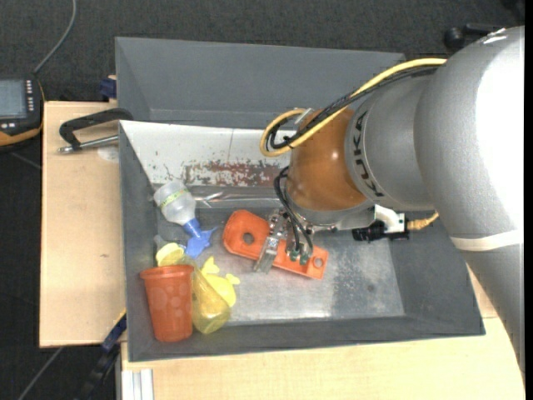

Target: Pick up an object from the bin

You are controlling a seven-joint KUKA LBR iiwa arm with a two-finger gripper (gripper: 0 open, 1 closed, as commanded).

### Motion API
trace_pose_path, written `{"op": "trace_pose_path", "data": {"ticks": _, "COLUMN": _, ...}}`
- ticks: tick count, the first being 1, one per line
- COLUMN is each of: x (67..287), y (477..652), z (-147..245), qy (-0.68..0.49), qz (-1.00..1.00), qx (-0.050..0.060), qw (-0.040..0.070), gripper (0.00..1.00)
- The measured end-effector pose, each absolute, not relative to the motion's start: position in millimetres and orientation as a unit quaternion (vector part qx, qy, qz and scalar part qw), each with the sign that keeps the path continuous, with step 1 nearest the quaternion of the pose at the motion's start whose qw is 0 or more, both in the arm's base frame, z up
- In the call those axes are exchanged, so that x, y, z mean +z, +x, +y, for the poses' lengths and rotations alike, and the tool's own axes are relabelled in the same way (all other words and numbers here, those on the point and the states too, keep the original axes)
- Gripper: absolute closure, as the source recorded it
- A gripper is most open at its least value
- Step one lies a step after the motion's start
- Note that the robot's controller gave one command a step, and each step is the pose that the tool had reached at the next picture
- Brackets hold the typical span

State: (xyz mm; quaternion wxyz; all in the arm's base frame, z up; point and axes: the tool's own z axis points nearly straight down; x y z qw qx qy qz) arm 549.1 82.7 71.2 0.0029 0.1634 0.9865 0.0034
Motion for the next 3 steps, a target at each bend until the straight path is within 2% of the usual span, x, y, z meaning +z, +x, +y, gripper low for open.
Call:
{"op": "trace_pose_path", "data": {"ticks": 1, "x": 74.6, "y": 549.3, "z": 82.9, "qy": 0.163, "qz": 0.987, "qx": 0.004, "qw": 0.004, "gripper": 1.00}}
{"op": "trace_pose_path", "data": {"ticks": 2, "x": 87.7, "y": 547.1, "z": 82.6, "qy": 0.163, "qz": 0.987, "qx": 0.003, "qw": 0.000, "gripper": 1.00}}
{"op": "trace_pose_path", "data": {"ticks": 3, "x": 110.4, "y": 548.0, "z": 82.8, "qy": 0.163, "qz": 0.987, "qx": 0.003, "qw": 0.002, "gripper": 1.00}}
